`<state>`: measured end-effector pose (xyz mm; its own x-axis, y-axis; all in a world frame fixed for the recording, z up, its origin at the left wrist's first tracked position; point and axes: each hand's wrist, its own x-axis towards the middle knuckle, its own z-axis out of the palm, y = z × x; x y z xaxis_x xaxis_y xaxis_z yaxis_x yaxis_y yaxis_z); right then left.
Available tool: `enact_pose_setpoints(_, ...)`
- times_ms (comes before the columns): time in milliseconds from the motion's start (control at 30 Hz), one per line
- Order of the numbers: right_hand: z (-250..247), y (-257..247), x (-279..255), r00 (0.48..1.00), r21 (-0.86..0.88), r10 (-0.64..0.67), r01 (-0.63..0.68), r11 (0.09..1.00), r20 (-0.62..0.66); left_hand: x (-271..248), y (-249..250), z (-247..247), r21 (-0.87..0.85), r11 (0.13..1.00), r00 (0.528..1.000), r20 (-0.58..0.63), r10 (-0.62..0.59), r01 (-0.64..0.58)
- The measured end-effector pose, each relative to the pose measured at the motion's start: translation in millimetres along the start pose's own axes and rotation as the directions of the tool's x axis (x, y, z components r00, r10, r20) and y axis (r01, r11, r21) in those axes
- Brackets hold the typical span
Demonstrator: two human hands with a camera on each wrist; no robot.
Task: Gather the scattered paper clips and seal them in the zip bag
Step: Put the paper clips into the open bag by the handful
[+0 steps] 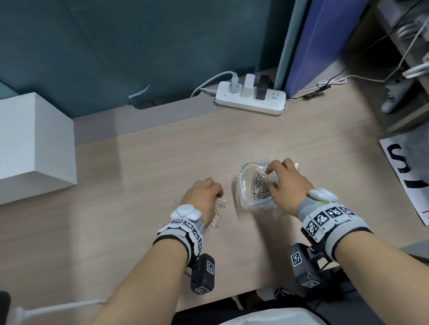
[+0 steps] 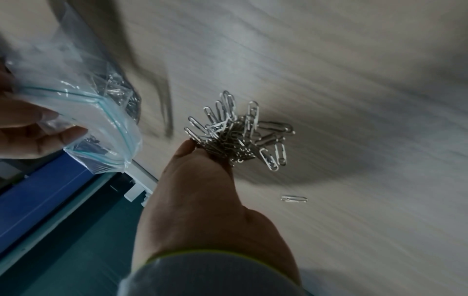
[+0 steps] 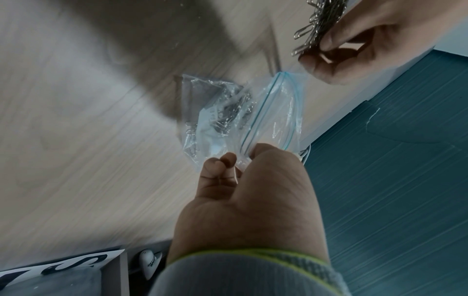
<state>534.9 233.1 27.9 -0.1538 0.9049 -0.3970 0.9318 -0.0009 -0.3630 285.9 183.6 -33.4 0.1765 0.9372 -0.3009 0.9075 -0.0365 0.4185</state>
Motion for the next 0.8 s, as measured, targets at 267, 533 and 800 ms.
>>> enact_pose_setpoints(267, -0.4, -7.4, 3.3, 1.0, 0.01, -0.01, 0.009, 1.0, 0.022, -41.7, -38.7, -10.9, -0.119, 0.901, 0.848, -0.306, -0.434, 0.418)
enact_pose_setpoints(533, 1.8, -6.8, 0.6, 0.999, 0.011, -0.021, 0.021, 1.0, 0.025, -35.0, -15.5, -8.1, -0.249, 0.848, 0.855, -0.117, -0.505, 0.467)
enact_pose_setpoints(800, 0.4, -7.3, -3.0, 0.999, 0.014, -0.025, 0.025, 1.0, 0.026, -34.8, 12.1, -4.2, -0.071, 0.947, 0.95, 0.008, -0.313, 0.313)
